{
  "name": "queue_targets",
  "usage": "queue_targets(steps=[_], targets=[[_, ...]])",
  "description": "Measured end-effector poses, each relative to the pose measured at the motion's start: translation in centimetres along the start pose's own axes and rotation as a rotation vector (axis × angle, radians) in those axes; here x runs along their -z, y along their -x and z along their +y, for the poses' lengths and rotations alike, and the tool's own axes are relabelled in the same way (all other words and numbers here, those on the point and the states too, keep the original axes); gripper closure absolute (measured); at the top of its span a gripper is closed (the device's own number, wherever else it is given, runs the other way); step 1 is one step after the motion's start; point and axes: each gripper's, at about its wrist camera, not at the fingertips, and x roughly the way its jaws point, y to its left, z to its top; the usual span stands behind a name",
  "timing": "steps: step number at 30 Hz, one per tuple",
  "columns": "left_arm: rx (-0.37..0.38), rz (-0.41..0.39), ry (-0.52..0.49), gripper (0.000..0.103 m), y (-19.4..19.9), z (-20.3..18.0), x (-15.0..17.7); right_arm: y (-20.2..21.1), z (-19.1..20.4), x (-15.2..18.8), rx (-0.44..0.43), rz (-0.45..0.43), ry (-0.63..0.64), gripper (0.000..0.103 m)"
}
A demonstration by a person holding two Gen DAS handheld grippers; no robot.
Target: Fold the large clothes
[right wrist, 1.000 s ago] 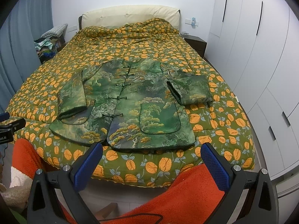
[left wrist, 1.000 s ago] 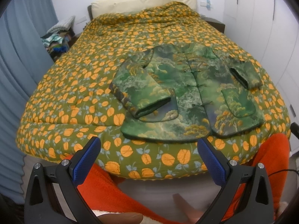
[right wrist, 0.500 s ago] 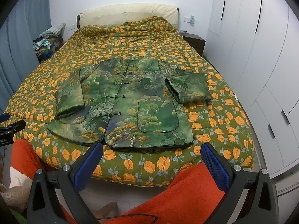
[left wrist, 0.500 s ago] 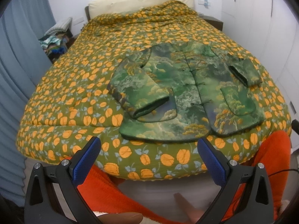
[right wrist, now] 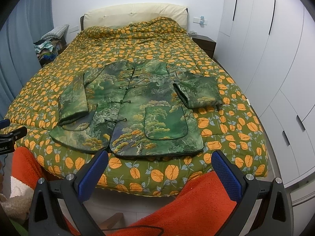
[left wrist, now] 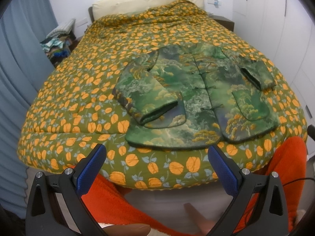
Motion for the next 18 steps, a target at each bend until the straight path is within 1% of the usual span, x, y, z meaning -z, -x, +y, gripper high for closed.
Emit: queue_targets(steps=[18], targets=[[0.001,0.004,-0.001,0.000,0.02,-0.04,0.18,-0.08,-0.15,0.05,0.000,0.004,0.002,0.000]])
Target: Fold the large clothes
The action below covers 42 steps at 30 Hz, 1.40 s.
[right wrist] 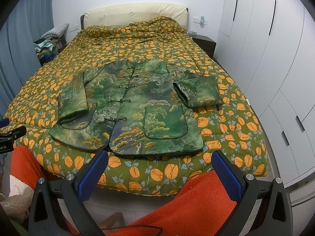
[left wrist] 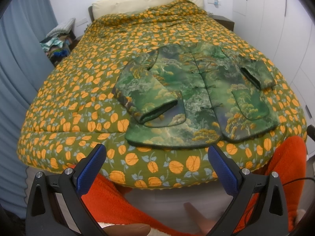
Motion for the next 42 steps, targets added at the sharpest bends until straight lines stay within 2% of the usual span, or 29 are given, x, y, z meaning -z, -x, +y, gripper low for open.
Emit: queue_targets(steps=[42], targets=[[-0.005,0.005,-0.006,0.000,0.04,-0.19,0.22,0.15,0.03,0.42,0.005,-0.004,0.003,0.000]])
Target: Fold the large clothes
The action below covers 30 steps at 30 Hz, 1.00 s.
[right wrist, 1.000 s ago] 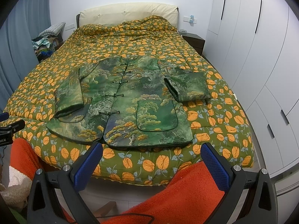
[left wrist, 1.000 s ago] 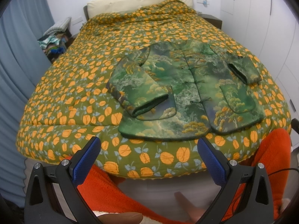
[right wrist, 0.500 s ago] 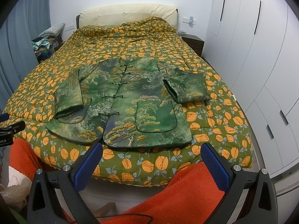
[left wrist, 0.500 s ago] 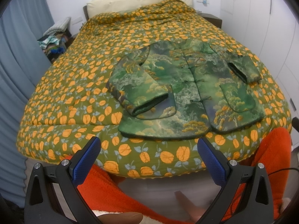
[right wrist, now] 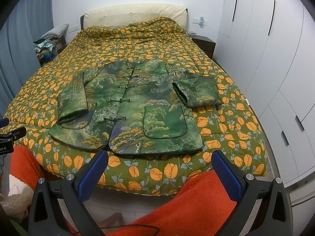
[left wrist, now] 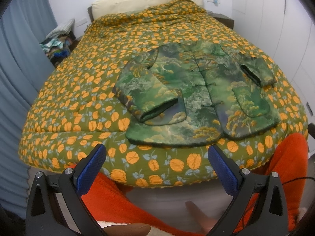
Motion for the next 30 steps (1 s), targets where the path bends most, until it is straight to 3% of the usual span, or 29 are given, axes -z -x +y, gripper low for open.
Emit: queue_targets(steps=[30], targets=[[-0.010,-0.003,-0.019,0.000,0.27,0.21,0.29,-0.03,0.12,-0.02,-0.006,0.002,0.001,0.000]])
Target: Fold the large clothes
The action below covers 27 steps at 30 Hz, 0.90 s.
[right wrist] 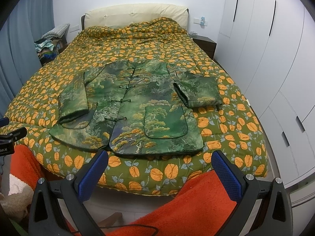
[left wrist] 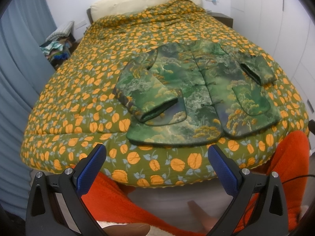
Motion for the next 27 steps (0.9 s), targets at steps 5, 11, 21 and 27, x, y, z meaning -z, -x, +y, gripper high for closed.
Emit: queue_targets(steps=[5,11,21,27], targets=[[-0.006,-0.003,-0.010,0.000,0.06,-0.21,-0.30,0.01,0.01,-0.04,-0.003,0.001,0.001,0.000],[-0.009,-0.003,-0.014,0.000,0.06,-0.22,-0.44,0.04,0.07,-0.06,-0.007,0.000,-0.003,0.000],[-0.010,-0.003,-0.014,0.000,0.07,-0.40,-0.44,-0.12,0.17,-0.15,-0.011,0.005,0.002,0.000],[-0.010,-0.003,-0.014,0.000,0.05,-0.32,-0.37,-0.13,0.21,-0.14,-0.012,0.006,0.000,0.000]])
